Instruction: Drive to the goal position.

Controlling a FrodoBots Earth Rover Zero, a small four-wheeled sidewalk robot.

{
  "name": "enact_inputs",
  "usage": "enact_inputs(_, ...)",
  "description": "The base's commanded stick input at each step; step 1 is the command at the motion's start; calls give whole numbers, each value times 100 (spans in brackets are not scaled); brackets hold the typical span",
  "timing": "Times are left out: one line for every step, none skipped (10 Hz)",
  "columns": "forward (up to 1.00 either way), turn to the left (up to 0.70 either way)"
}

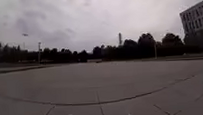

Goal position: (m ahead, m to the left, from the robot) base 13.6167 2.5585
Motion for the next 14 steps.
enact_inputs(70,0)
enact_inputs(70,0)
enact_inputs(70,0)
enact_inputs(70,0)
enact_inputs(70,0)
enact_inputs(70,0)
enact_inputs(70,0)
enact_inputs(70,0)
enact_inputs(70,0)
enact_inputs(70,0)
enact_inputs(70,0)
enact_inputs(70,0)
enact_inputs(70,-3)
enact_inputs(70,-8)
